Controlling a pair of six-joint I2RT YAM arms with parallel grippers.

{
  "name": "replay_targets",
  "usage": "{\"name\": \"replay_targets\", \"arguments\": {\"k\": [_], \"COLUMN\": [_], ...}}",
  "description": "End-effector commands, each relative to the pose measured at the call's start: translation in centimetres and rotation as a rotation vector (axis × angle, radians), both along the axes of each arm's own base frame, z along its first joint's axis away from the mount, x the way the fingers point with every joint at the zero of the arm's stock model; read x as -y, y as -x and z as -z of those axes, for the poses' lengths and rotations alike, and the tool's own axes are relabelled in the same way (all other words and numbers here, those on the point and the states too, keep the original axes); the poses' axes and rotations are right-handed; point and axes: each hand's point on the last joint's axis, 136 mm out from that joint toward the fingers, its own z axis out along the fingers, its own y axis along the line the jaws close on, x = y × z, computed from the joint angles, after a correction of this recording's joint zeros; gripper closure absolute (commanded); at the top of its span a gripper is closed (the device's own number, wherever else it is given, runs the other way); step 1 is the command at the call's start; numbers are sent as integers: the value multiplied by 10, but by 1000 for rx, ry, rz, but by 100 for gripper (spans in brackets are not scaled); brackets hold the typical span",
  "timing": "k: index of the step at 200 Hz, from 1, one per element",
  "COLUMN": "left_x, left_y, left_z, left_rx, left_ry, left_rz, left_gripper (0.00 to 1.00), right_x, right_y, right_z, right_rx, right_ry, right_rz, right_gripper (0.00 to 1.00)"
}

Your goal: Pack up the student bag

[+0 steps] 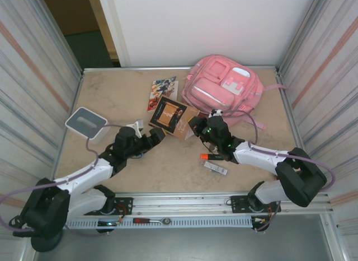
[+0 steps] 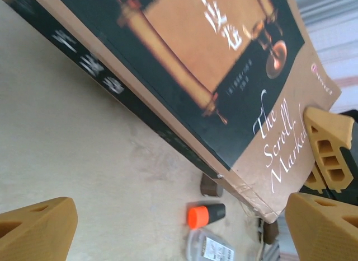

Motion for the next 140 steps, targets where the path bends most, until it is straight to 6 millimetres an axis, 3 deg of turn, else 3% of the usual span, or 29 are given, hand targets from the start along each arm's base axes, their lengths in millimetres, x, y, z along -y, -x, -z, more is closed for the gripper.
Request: {"name": "replay_targets", "arguments": {"k": [1,26,58,106,140], "left_x": [18,32,44,49,40], "left_y": [-19,-29,-43,-57,-63], "left_z": [-27,-19,-26,-43,-60], "left_rx": [51,21,65,146,228], "left_ry": [104,128,155,175,161], "left_rz": [-32,-47,-54,-49,-32], "left_gripper": [4,5,9,45,63], "right_x": [-8,-16,-22,-22,-14], "right_y": [-3,6,14,20,26], "right_z": [-40,-39,-32,-9,10], "right_rx": [87,85,64,9,-30], "right_ry": [-150,-169,-165,-137,-87], "right_rz": [39,32,24,17,27], "right_gripper": [100,100,100,100,100]}}
